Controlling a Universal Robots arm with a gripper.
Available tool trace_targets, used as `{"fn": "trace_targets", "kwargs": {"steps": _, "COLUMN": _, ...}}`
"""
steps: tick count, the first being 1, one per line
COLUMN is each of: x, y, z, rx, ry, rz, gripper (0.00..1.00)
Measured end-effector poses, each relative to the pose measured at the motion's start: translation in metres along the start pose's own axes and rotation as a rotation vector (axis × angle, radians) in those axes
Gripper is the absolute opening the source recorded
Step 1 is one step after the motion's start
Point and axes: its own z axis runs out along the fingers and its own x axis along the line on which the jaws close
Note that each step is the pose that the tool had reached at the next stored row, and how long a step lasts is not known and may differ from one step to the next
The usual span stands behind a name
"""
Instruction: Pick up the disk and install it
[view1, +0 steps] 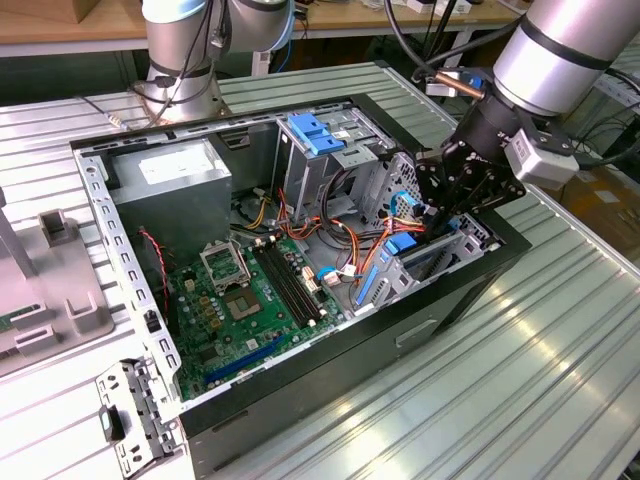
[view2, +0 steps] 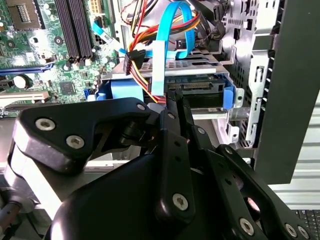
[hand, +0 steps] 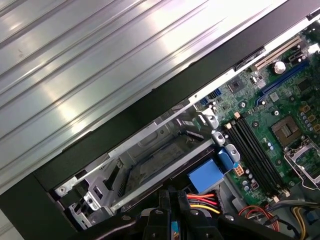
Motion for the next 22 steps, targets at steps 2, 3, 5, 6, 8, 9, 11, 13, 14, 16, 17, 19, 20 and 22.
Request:
{"fn": "trace_targets", "kwargs": {"steps": 2, "x": -0.0004, "y": 0.0003, "z": 0.0003, "rx": -0.0001, "ry": 0.0, "rz": 0.0, "gripper": 0.17}}
{"fn": "trace_targets", "kwargs": {"steps": 3, "x": -0.0004, "y": 0.0003, "z": 0.0003, "rx": -0.0002, "ry": 0.0001, "rz": 0.0, "gripper": 0.17}}
{"fn": "trace_targets", "kwargs": {"steps": 5, "x": -0.0004, "y": 0.0003, "z": 0.0005, "rx": 0.0, "ry": 0.0, "rz": 0.0, "gripper": 0.17}}
{"fn": "trace_targets", "kwargs": {"steps": 6, "x": -0.0004, "y": 0.0003, "z": 0.0005, "rx": 0.0, "ry": 0.0, "rz": 0.0, "gripper": 0.17}}
{"fn": "trace_targets", "kwargs": {"steps": 8, "x": 0.0, "y": 0.0001, "z": 0.0008, "rx": 0.0011, "ry": -0.0001, "rz": 0.015, "gripper": 0.17}}
{"fn": "trace_targets", "kwargs": {"steps": 9, "x": 0.0002, "y": -0.0001, "z": 0.0008, "rx": 0.0016, "ry": 0.0001, "rz": 0.028, "gripper": 0.17}}
{"fn": "trace_targets", "kwargs": {"steps": 11, "x": 0.0006, "y": -0.0004, "z": 0.001, "rx": 0.0026, "ry": 0.0002, "rz": 0.045, "gripper": 0.17}}
{"fn": "trace_targets", "kwargs": {"steps": 13, "x": 0.001, "y": -0.0006, "z": 0.0011, "rx": 0.004, "ry": 0.0004, "rz": 0.07, "gripper": 0.17}}
{"fn": "trace_targets", "kwargs": {"steps": 14, "x": 0.001, "y": -0.0006, "z": 0.0012, "rx": 0.0045, "ry": 0.0004, "rz": 0.079, "gripper": 0.17}}
{"fn": "trace_targets", "kwargs": {"steps": 16, "x": 0.0011, "y": -0.0007, "z": 0.0012, "rx": 0.0054, "ry": 0.0006, "rz": 0.097, "gripper": 0.17}}
{"fn": "trace_targets", "kwargs": {"steps": 17, "x": 0.0011, "y": -0.0007, "z": 0.0012, "rx": 0.0059, "ry": 0.0006, "rz": 0.105, "gripper": 0.17}}
{"fn": "trace_targets", "kwargs": {"steps": 19, "x": 0.0011, "y": -0.0007, "z": 0.0012, "rx": 0.0071, "ry": 0.0007, "rz": 0.127, "gripper": 0.17}}
{"fn": "trace_targets", "kwargs": {"steps": 20, "x": 0.0011, "y": -0.0007, "z": 0.0012, "rx": 0.0083, "ry": 0.0009, "rz": 0.147, "gripper": 0.17}}
{"fn": "trace_targets", "kwargs": {"steps": 22, "x": 0.0011, "y": -0.0007, "z": 0.0013, "rx": 0.0094, "ry": 0.001, "rz": 0.167, "gripper": 0.17}}
